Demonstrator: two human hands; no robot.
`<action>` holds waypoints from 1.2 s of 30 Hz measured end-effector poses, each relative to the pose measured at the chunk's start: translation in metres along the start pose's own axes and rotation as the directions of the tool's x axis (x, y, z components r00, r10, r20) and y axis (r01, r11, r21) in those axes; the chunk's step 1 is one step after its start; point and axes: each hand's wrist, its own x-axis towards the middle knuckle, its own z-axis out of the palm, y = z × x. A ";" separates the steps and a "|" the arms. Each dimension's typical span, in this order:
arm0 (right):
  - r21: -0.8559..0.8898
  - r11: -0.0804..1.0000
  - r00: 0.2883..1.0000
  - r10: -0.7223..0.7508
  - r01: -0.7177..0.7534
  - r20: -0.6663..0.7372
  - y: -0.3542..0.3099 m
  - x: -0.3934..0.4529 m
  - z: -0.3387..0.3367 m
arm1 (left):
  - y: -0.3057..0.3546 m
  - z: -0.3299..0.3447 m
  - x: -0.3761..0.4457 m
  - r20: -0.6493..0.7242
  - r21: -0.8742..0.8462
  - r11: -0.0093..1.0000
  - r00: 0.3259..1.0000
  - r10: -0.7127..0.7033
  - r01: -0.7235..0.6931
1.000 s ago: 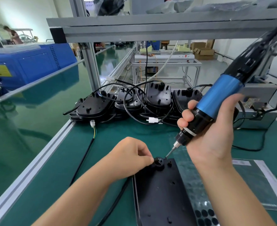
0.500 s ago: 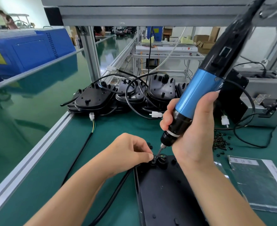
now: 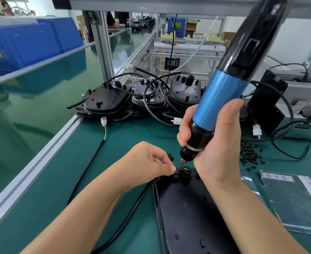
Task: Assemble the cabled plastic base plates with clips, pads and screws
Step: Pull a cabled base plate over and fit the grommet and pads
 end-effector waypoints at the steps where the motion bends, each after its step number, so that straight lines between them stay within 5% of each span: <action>1: -0.013 1.000 0.999 -0.008 0.008 0.031 0.000 -0.001 0.001 | 0.000 0.000 0.000 0.000 -0.001 1.000 1.000 -0.002 0.002; 8: 0.018 1.000 0.988 0.002 -0.005 0.154 0.001 -0.009 0.009 | 0.005 -0.001 -0.001 -0.004 0.017 1.000 1.000 -0.014 0.014; 21: 0.041 0.995 0.985 0.085 -0.092 0.150 0.005 0.000 0.006 | 0.003 0.002 -0.003 -0.039 0.022 1.000 0.999 -0.004 0.005; 36: 0.129 0.980 0.959 0.113 -0.151 0.260 0.018 0.008 -0.006 | -0.005 0.017 -0.017 -0.208 0.051 0.992 0.971 0.121 -0.113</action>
